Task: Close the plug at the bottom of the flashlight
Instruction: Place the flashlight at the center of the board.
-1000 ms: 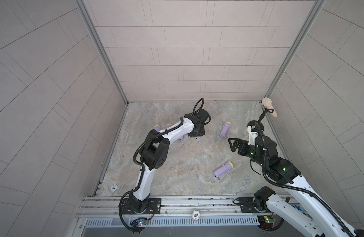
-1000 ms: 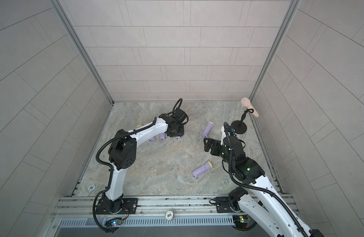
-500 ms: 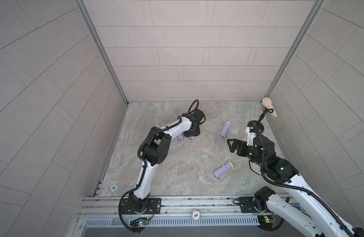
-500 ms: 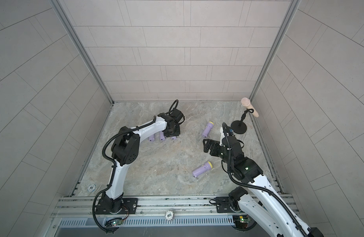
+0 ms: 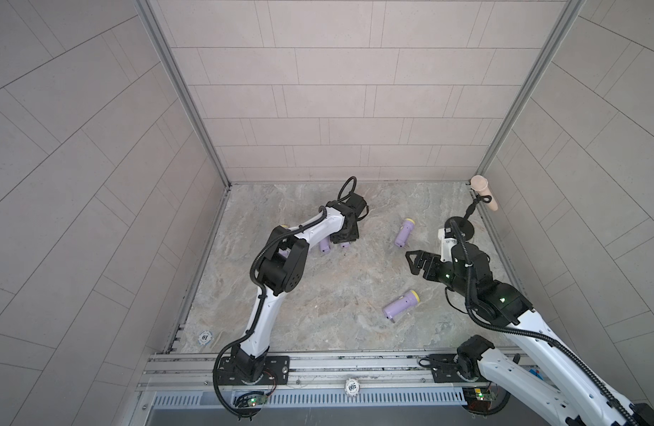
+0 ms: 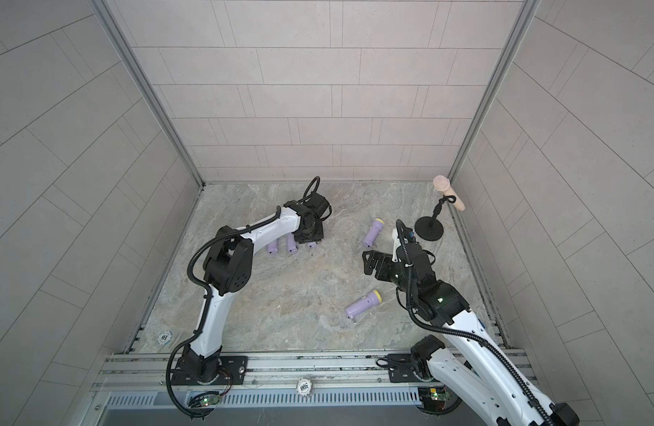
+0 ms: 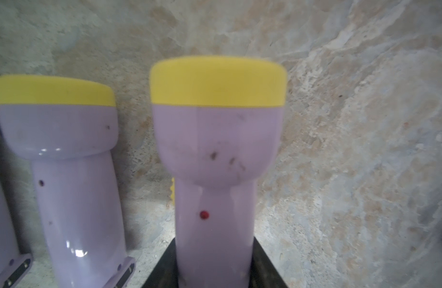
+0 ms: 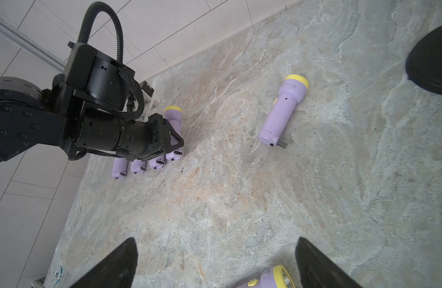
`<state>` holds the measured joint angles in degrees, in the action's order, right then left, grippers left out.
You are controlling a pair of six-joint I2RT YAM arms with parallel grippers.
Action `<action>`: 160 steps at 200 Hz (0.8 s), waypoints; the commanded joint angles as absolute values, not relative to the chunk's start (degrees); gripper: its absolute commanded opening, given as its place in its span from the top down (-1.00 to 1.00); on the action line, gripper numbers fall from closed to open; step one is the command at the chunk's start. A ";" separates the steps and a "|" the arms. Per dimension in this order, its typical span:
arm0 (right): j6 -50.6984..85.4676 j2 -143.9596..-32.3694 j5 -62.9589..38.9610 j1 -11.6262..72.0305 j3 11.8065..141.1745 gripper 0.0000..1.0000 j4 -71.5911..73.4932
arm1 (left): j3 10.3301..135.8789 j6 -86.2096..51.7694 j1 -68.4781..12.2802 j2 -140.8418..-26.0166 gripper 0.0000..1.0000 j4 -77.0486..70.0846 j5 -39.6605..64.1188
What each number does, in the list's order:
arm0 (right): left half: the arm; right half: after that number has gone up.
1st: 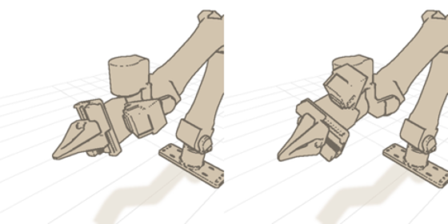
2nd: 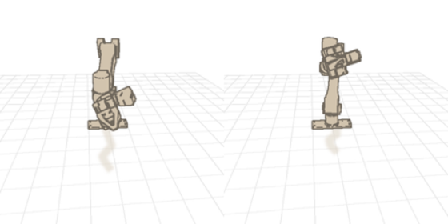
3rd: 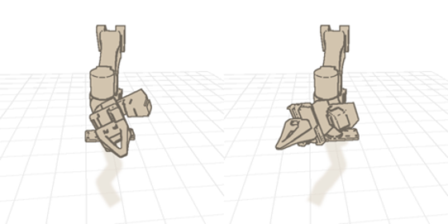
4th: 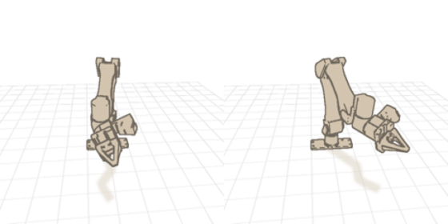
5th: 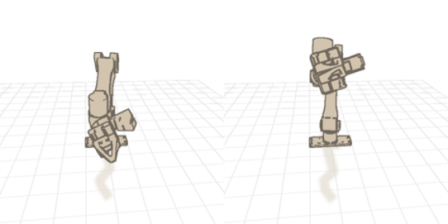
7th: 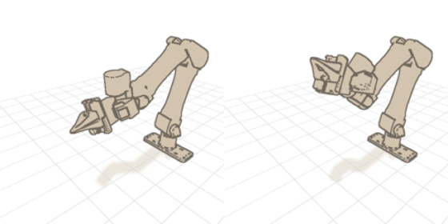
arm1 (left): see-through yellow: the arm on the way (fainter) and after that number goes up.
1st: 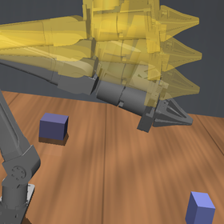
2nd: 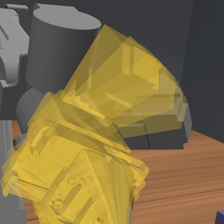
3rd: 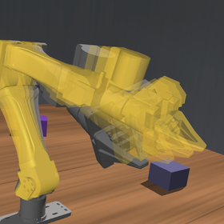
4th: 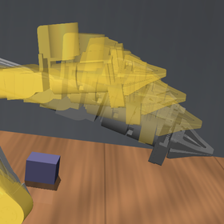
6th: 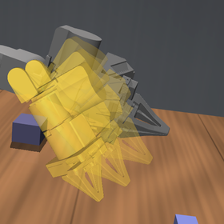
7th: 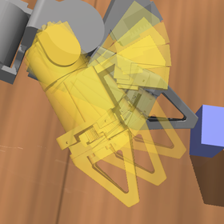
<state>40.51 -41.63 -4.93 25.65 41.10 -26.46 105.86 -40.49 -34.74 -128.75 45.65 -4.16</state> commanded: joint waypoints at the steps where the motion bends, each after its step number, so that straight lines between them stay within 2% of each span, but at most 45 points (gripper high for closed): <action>1: 40.35 -41.40 -4.83 25.78 40.74 -0.99 -25.05 | 107.40 -40.00 -34.54 -130.04 1.00 47.84 -6.84; 160: 40.78 -41.44 -5.06 25.84 39.37 -0.99 -24.04 | 110.33 -39.62 -34.30 -133.43 1.00 50.31 -7.50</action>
<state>40.56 -41.69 -5.15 25.71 39.83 -24.64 108.64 -39.99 -34.50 -132.27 48.31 -5.76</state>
